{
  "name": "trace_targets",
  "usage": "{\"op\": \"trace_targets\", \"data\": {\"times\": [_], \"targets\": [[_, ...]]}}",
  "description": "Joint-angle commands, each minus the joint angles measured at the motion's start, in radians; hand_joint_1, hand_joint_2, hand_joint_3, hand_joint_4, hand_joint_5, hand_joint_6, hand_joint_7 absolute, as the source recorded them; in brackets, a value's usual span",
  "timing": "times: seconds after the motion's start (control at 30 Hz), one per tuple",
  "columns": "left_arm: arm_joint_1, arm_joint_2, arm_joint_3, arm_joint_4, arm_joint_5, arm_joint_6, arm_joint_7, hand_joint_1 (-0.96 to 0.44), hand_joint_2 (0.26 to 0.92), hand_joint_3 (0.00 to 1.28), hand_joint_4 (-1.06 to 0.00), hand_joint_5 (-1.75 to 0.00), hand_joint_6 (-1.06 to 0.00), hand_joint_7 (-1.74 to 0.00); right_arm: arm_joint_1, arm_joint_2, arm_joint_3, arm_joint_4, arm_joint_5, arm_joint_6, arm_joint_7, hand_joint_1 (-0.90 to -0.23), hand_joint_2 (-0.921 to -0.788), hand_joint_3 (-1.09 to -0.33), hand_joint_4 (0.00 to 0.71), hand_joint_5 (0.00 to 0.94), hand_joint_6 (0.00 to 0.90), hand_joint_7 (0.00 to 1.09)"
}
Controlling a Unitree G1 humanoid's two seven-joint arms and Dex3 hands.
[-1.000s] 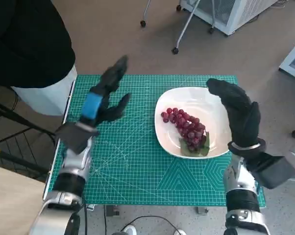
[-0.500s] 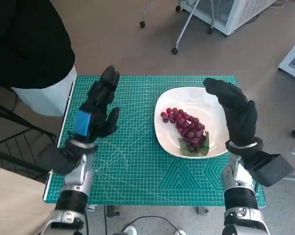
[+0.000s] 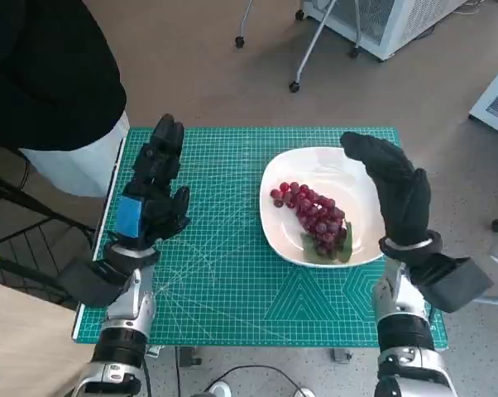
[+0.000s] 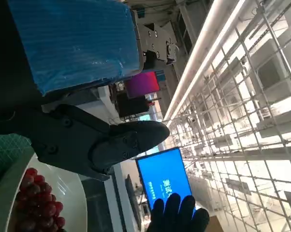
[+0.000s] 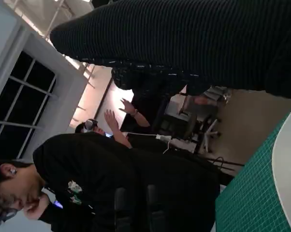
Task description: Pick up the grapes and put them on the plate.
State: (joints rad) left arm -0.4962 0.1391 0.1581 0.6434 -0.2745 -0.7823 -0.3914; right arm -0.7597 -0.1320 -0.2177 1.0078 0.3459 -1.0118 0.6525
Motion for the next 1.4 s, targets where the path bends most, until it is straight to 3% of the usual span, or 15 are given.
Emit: {"op": "trace_targets", "data": {"times": [0.03, 0.83, 1.0, 1.1, 1.23, 1.4], "targets": [[0.018, -0.004, 0.003, -0.015, 0.003, -0.008, -0.006, -0.64, 0.921, 0.67, -0.03, 0.0, -0.13, 0.0, -0.001, 0.002, 0.001, 0.023, -0.016, 0.0, 0.012, -0.498, -0.921, -0.525, 0.25, 0.005, 0.213, 0.01], [0.057, -0.003, 0.004, -0.084, -0.034, 0.05, -0.061, -0.62, 0.921, 0.49, -0.04, -0.01, -0.16, -0.02, -0.009, -0.001, 0.003, 0.025, -0.017, 0.004, 0.02, -0.497, -0.921, -0.526, 0.251, 0.002, 0.213, 0.01], [0.073, -0.003, 0.005, -0.111, -0.022, 0.05, -0.048, -0.5, 0.921, 0.37, -0.07, -0.01, -0.18, -0.03, -0.009, 0.0, 0.004, 0.024, -0.016, 0.005, 0.022, -0.496, -0.921, -0.528, 0.25, 0.001, 0.212, 0.01], [0.083, -0.004, 0.005, -0.125, -0.001, 0.039, -0.026, -0.35, 0.921, 0.32, -0.1, -0.02, -0.19, -0.04, -0.011, 0.0, 0.003, 0.027, -0.016, 0.006, 0.022, -0.495, -0.921, -0.528, 0.25, 0.001, 0.212, 0.01], [0.092, -0.007, 0.007, -0.138, 0.041, 0.015, 0.018, -0.18, 0.921, 0.3, -0.14, -0.04, -0.21, -0.05, -0.013, 0.001, 0.003, 0.029, -0.016, 0.005, 0.023, -0.495, -0.921, -0.527, 0.25, 0.001, 0.212, 0.01], [0.089, -0.009, 0.01, -0.129, 0.089, -0.014, 0.072, -0.07, 0.921, 0.31, -0.2, -0.05, -0.24, -0.06, -0.013, 0.003, 0.004, 0.028, -0.015, 0.003, 0.026, -0.494, -0.921, -0.526, 0.25, 0.001, 0.213, 0.01]]}}
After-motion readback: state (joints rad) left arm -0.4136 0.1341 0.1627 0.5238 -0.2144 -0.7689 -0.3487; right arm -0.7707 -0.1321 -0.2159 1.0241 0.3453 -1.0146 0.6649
